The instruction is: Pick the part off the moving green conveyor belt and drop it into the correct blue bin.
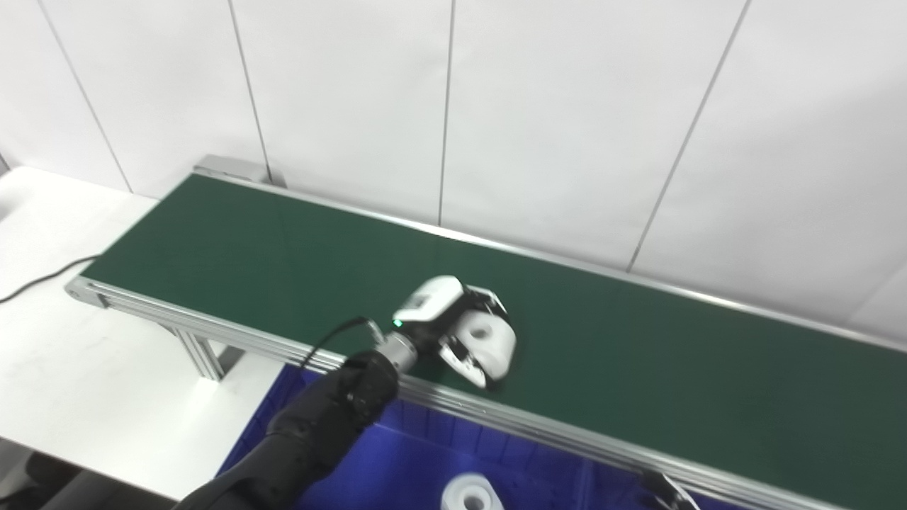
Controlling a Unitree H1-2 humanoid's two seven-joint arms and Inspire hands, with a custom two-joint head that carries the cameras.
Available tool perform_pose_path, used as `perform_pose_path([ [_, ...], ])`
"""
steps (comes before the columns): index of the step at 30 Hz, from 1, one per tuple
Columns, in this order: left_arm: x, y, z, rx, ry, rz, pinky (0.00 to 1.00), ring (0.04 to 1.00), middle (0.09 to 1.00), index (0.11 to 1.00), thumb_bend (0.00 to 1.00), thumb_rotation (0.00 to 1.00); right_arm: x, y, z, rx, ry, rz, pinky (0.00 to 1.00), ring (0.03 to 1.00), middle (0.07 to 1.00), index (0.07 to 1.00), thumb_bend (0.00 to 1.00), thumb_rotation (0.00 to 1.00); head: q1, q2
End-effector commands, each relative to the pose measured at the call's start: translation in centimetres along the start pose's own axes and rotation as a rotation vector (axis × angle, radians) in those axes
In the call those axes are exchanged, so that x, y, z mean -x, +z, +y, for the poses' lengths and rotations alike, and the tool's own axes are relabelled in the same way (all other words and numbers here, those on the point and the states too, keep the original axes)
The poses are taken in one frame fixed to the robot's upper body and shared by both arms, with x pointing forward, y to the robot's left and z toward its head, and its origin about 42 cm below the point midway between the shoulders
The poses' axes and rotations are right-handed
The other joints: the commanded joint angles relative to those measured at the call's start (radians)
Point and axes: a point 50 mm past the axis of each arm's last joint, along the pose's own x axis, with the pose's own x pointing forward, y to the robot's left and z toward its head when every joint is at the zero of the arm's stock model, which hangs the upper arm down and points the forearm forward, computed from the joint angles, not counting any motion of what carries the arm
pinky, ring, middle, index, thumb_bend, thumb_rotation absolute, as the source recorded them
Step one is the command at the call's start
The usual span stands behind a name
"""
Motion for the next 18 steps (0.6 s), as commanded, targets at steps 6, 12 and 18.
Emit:
perform_pose_path([
  [6,2.8,3.3,1.4,0.133,0.060,-0.137,0.46,0.427,0.500,0.521,0.50,0.00,-0.4,2.0,0.3,0.004,-0.016,-0.106,0.71,0.798,0.834,0.826,0.70,0.59,-0.100,0.071],
  [12,6.6,3.7,-2.0,0.147,0.011,-0.167,0.37,0.383,0.471,0.552,0.49,0.00,-0.2,2.6,0.5,0.016,-0.021,-0.107,0.71,0.803,0.835,0.830,0.71,0.61,-0.111,0.105],
  [18,10.2,3.3,-6.5,0.157,-0.058,-0.087,0.24,0.412,0.499,0.493,0.50,0.00,0.0,3.2,0.2,0.036,-0.022,-0.112,0.71,0.790,0.818,0.820,0.72,0.64,-0.116,0.122],
])
